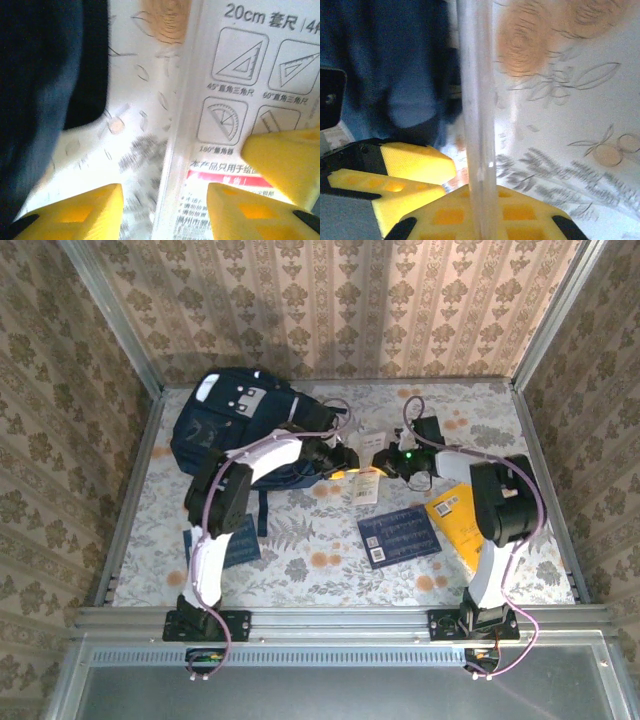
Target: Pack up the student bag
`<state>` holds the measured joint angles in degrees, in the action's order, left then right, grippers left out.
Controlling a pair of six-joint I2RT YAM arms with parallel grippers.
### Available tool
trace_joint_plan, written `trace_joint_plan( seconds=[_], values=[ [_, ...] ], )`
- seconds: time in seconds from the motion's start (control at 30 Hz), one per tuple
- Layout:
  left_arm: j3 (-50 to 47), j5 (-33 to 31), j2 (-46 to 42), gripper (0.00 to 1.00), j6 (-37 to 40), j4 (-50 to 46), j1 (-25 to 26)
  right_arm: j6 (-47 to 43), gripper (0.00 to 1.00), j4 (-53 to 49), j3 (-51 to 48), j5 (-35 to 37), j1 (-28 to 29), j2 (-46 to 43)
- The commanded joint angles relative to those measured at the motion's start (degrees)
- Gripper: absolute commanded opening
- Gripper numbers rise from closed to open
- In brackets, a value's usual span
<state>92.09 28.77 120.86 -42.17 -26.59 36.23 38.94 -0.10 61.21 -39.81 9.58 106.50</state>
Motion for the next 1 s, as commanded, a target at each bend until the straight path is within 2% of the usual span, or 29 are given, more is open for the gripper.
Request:
trace_joint_plan(
  seconds=[0.0, 0.13, 0.2, 0.27, 0.37, 0.47, 0.73, 0.97],
  values=[
    [-1.17, 0.87, -11.41, 0.58, 5.76, -2.59, -0.87, -4.01, 0.14, -0.90, -1.38, 4.10, 1.37, -9.19],
    [-7.17, 3.06, -22.30, 0.66, 10.77, 0.58, -4.07, -2.52, 0.09, 5.53, -5.84, 3.10, 2.24, -18.34],
    [-10.34, 6.01, -26.31, 0.70, 12.18, 3.61, -6.26, -2.67, 0.06, 7.81, -6.30, -0.38, 3.65, -21.41],
    [-11.45, 13.86, -27.94, 0.75, 13.49, 5.69, -8.08, -1.88, 0.05, 10.43, -6.29, -5.82, 6.04, -23.57],
    [-11.27, 23.47, -28.64, 0.87, 14.88, 5.91, -8.67, -0.64, 0.03, 13.21, -6.53, -10.40, 9.62, -26.37],
    [-12.81, 26.30, -30.83, 0.88, 16.37, 5.70, -8.69, -1.03, 0.00, 13.05, -6.49, -12.66, 12.28, -29.53],
    [-17.08, 32.78, -34.23, 0.75, 12.92, 12.89, -8.92, 3.22, 0.00, 18.14, -8.94, -16.94, 13.54, -33.09],
    [-22.72, 39.14, -35.48, 0.50, -0.38, 33.50, -8.86, 5.07, 0.00, 20.02, -10.43, -16.18, 13.63, -33.47]
  ],
)
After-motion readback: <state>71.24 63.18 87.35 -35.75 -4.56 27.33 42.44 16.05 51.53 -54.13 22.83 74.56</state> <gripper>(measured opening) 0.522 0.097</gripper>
